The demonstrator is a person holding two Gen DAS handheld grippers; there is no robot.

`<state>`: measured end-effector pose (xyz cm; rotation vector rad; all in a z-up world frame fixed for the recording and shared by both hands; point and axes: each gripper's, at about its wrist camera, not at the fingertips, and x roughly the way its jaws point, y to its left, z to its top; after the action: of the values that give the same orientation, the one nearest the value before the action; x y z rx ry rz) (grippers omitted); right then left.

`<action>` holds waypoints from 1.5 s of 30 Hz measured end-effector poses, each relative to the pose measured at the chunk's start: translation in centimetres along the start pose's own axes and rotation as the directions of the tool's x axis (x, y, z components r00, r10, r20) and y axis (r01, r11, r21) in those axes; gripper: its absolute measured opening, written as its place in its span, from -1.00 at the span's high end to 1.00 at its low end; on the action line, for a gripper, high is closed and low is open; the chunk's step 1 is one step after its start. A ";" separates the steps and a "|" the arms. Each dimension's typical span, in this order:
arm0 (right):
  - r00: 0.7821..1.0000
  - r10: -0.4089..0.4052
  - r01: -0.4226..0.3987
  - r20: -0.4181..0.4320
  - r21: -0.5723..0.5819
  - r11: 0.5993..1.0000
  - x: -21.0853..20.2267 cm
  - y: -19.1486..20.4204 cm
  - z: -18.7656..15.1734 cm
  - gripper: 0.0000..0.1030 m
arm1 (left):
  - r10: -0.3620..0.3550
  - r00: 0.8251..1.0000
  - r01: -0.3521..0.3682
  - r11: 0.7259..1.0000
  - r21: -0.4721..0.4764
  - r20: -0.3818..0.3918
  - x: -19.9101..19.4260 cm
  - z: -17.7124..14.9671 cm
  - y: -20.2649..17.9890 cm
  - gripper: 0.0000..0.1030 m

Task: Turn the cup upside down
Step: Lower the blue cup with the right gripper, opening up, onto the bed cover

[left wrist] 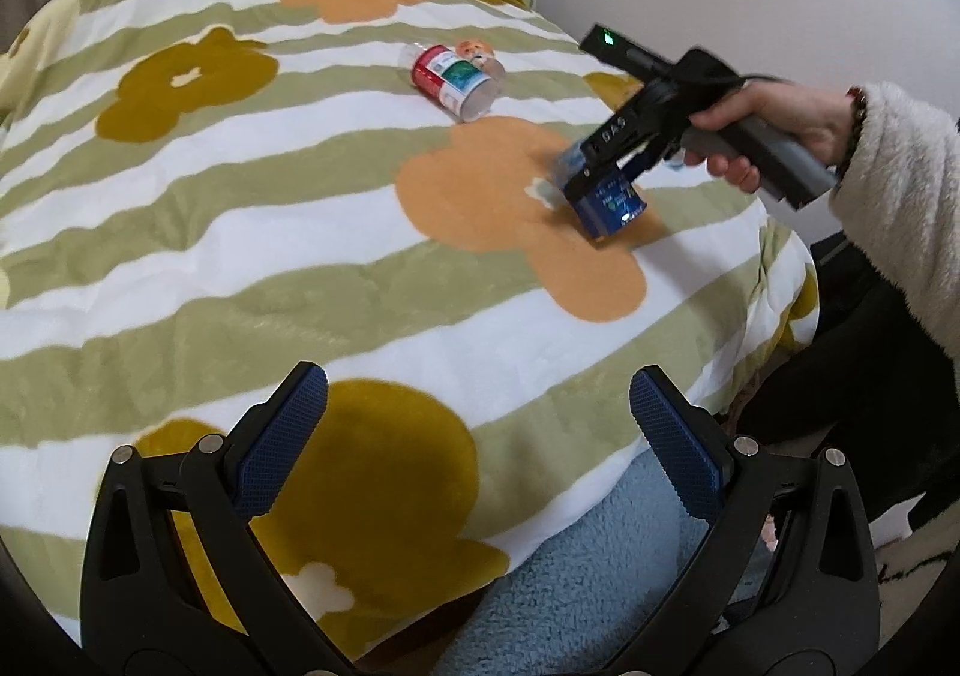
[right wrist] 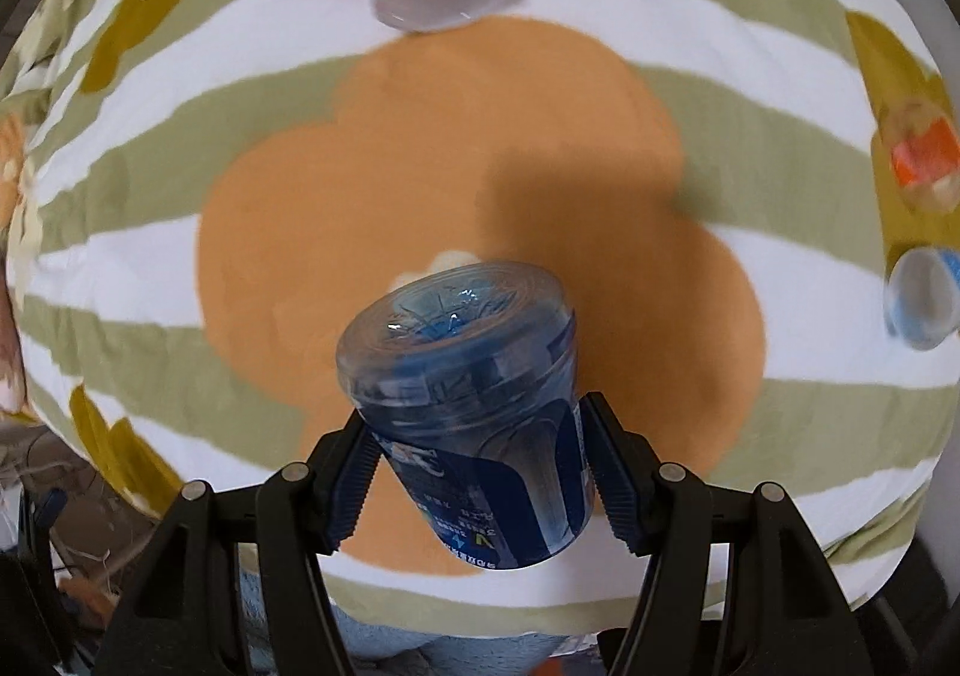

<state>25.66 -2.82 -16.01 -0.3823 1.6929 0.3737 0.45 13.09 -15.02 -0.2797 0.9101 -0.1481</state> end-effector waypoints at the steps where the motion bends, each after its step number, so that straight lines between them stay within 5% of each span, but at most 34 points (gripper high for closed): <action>1: 1.000 0.001 -0.001 0.012 0.004 1.000 0.0 -0.1 0.0 -0.18 | -0.001 1.000 0.001 1.000 -0.005 0.001 -0.1 -0.1 0.2 -0.95; 10: 0.994 -0.065 0.074 0.092 -0.098 0.992 -2.4 1.2 -0.4 -0.20 | -0.018 1.000 0.018 0.999 -0.027 0.015 -0.4 -0.4 0.6 -0.96; 20: 0.991 -0.121 0.130 0.064 -0.156 0.979 -1.5 3.8 0.9 -0.20 | -0.011 1.000 0.011 1.000 -0.005 0.011 -0.3 -0.3 -0.2 -0.96; 26: 0.990 -0.103 0.116 0.092 -0.148 0.982 -1.4 4.7 0.5 -0.18 | -0.008 1.000 0.008 1.000 -0.012 0.014 -0.2 -0.1 -0.1 -0.96; 29: 0.981 -0.043 0.069 0.188 -0.129 0.989 -2.8 4.2 -1.2 -0.17 | -0.009 1.000 0.009 1.000 -0.004 0.020 -0.2 0.0 -0.1 -0.96; 31: 0.940 0.078 -0.048 0.331 -0.098 0.994 -5.6 3.1 -3.3 -0.17 | -0.007 1.000 0.007 1.000 0.003 0.031 -0.3 0.1 -0.1 -0.96; 33: 0.838 0.164 -0.136 0.520 -0.091 0.987 -7.6 2.5 -6.7 -0.17 | -0.010 0.999 0.009 1.000 0.007 0.046 -0.3 0.4 -0.1 -0.95; 35: 0.729 0.171 -0.137 0.663 -0.104 0.985 -7.5 2.3 -10.1 -0.17 | -0.007 0.998 0.006 1.000 0.016 0.064 -0.2 0.9 -0.4 -0.95; 39: 0.546 0.211 -0.217 0.811 -0.107 0.970 -4.2 0.0 -13.7 -0.17 | 0.013 0.995 -0.018 0.999 0.050 0.096 0.0 1.8 -1.2 -0.95; 43: 0.490 0.144 -0.122 0.860 -0.096 0.988 -1.7 -0.1 -14.5 -0.17 | 0.027 0.991 -0.036 0.998 0.061 0.131 -0.2 2.5 -1.8 -0.96; 45: 0.487 0.147 -0.104 0.861 -0.110 0.988 -1.2 -0.7 -14.0 -0.17 | 0.033 0.989 -0.042 0.997 0.060 0.146 -0.2 2.7 -2.0 -0.95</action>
<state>13.84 -9.73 -12.72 -0.0450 0.6826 0.5930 2.48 11.71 -12.67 -0.2112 0.7647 -0.1197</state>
